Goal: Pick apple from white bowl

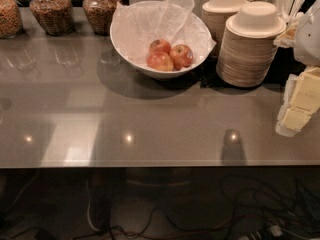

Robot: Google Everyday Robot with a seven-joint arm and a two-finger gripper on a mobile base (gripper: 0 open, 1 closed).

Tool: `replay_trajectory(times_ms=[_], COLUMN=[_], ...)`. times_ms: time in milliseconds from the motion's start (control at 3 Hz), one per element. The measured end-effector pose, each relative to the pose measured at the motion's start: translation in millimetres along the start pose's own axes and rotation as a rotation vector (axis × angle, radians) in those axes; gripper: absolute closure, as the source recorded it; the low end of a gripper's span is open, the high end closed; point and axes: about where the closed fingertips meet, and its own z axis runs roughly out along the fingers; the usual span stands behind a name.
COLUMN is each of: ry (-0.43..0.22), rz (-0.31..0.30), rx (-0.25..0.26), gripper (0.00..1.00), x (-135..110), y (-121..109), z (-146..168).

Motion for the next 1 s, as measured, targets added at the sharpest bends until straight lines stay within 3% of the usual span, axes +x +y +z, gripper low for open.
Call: replay_trajectory(times_ms=[667, 1000], ry=[-0.023, -0.105], rz=[-0.007, -0.016], rx=[0.025, 0.074], gripper=[0.0, 0.0], x=[-4, -16], y=[-3, -16], z=[-1, 11])
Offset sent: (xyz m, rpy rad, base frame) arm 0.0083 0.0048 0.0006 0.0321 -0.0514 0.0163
